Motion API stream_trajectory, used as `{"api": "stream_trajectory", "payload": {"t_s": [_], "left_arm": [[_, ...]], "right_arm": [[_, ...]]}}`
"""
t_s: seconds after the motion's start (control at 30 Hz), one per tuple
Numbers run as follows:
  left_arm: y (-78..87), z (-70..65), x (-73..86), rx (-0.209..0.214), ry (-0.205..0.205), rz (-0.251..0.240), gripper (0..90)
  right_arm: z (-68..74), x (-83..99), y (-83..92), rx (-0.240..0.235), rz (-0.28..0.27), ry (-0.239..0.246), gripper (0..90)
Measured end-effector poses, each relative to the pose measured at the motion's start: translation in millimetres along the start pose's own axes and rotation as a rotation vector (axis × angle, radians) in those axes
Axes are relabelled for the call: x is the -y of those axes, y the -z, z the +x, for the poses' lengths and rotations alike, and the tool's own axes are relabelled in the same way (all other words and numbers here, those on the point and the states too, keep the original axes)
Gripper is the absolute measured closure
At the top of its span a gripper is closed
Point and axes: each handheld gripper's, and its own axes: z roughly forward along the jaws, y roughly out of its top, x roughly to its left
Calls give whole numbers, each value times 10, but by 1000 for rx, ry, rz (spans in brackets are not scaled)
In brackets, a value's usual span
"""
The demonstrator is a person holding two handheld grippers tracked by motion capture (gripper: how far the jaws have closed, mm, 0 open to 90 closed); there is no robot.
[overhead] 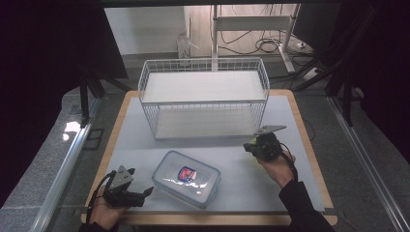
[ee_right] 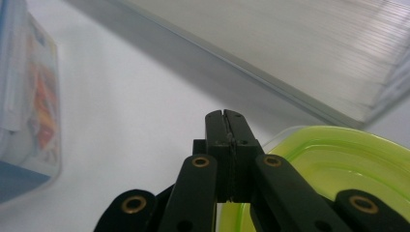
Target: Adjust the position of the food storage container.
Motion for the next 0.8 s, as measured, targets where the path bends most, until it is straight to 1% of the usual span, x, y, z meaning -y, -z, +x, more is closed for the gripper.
{"api": "stream_trajectory", "payload": {"t_s": [0.2, 0.43, 0.53, 0.6, 0.7, 0.73, 0.77, 0.8], "left_arm": [[-3, -3, -2, 3, 0, 2, 64], [-3, -7, -4, 6, -1, 4, 65], [-4, -9, -4, 7, -2, 4, 65], [-7, -8, -5, 10, 2, 3, 65], [-6, -5, -6, 13, 11, 1, 66], [-1, 2, -8, 19, 27, -5, 65], [-1, 2, -8, 19, 27, -5, 65], [11, 11, -11, 25, 38, -11, 65]], "right_arm": [[-112, 98, 85, 26, -11, -33, 899], [-215, 191, 191, 60, -22, -59, 899], [-256, 229, 232, 71, -27, -83, 899], [-274, 245, 242, 79, -30, -89, 899], [-260, 248, 245, 89, -30, -82, 899], [-225, 245, 249, 94, -30, -70, 898], [-206, 245, 254, 89, -36, -66, 898], [-182, 245, 261, 83, -41, -63, 898]]}}
